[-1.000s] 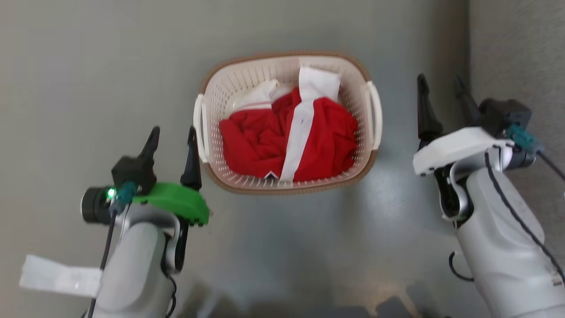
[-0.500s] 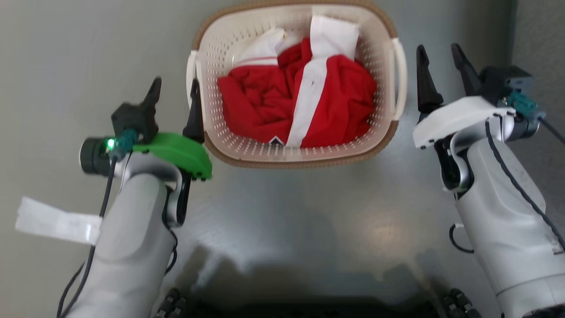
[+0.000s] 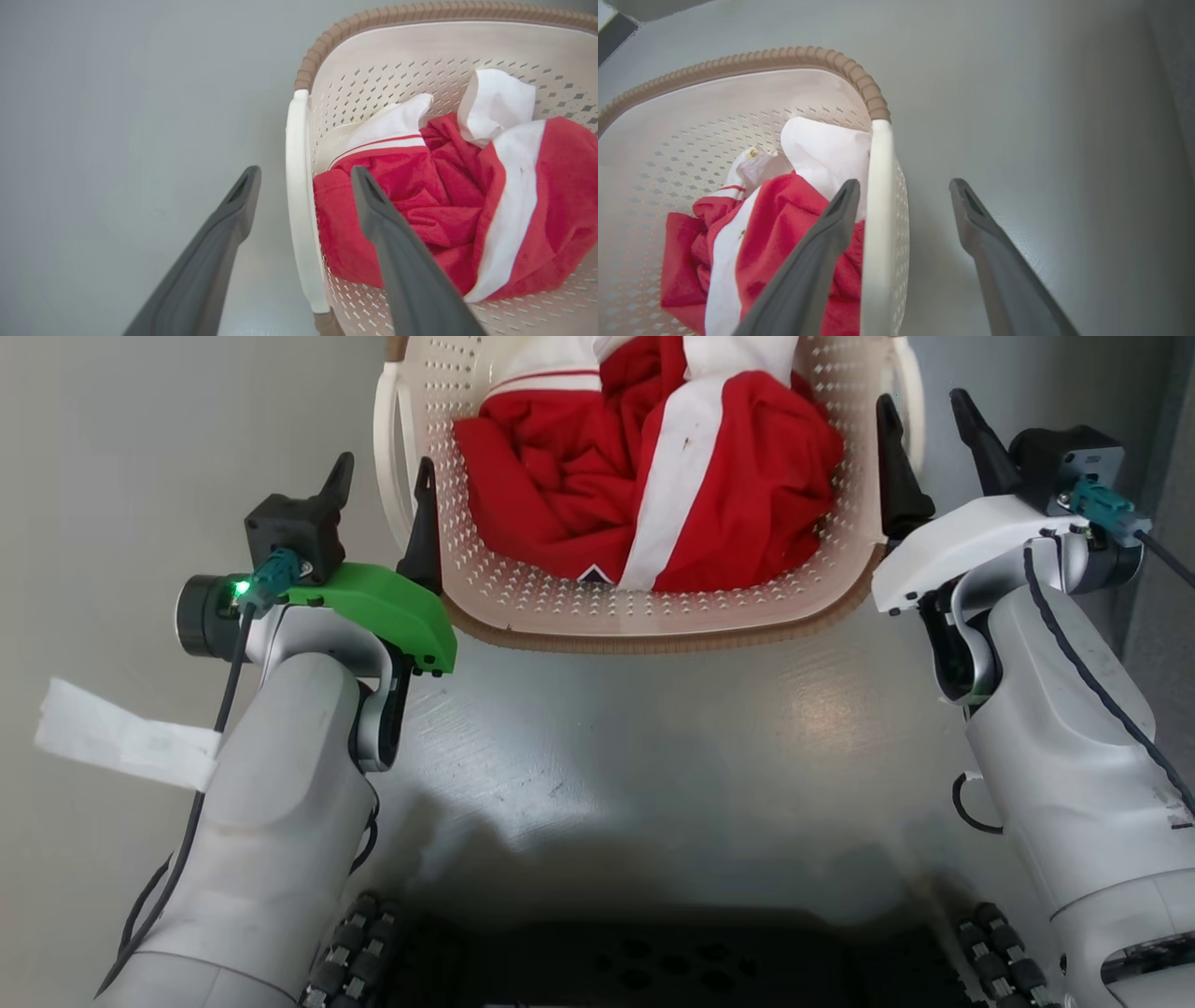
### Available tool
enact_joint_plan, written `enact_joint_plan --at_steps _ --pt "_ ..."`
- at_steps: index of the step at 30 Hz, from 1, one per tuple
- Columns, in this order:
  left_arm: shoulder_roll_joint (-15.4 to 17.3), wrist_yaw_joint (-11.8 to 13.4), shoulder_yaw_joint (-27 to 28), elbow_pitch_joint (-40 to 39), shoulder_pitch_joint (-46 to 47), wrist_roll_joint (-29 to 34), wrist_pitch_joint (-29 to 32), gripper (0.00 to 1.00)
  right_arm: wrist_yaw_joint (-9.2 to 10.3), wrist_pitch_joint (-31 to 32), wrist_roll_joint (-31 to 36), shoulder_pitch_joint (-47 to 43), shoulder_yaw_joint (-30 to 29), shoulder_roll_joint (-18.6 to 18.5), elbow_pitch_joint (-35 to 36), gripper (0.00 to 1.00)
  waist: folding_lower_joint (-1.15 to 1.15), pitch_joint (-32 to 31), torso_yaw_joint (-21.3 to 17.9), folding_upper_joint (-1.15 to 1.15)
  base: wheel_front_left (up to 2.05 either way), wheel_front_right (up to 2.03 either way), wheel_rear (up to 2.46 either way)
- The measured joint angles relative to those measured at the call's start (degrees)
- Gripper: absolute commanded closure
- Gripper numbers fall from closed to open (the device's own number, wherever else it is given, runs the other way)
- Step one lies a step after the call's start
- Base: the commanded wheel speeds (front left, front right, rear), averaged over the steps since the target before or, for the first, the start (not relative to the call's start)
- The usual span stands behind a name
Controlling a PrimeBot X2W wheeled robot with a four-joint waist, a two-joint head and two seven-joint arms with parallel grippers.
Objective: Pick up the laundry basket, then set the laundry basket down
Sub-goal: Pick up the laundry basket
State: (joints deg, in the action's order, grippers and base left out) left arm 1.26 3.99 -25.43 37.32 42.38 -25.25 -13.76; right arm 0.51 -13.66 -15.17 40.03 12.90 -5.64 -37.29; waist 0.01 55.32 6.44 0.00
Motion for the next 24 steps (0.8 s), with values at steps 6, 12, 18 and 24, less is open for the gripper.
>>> enact_joint_plan --at_steps 6,12,18,24 --pt "-0.1 0.0 -0.9 3.4 0.7 -1.8 -0.1 0.00 -0.69 0.0 0.1 1.0 0.9 0.1 -2.2 0.00 0.00 1.2 0.4 0.00 0.00 0.00 0.00" --pt "-0.1 -0.5 -2.5 6.0 1.6 -3.4 -0.2 0.00 -1.19 0.0 0.6 2.1 2.0 0.1 -4.2 0.00 0.00 1.9 0.4 0.00 0.00 0.00 0.00" --pt "-0.1 -0.9 -3.3 7.3 3.8 -5.0 -0.2 0.00 -1.53 0.0 0.7 3.7 2.9 0.4 -5.4 0.00 0.00 2.7 0.1 0.00 0.00 0.00 0.00" --pt "-0.2 -1.5 -5.0 9.1 5.5 -6.0 -0.2 0.00 -1.85 0.0 1.1 4.7 3.6 0.5 -7.0 0.29 0.00 3.7 -0.2 0.00 0.00 0.00 0.00"
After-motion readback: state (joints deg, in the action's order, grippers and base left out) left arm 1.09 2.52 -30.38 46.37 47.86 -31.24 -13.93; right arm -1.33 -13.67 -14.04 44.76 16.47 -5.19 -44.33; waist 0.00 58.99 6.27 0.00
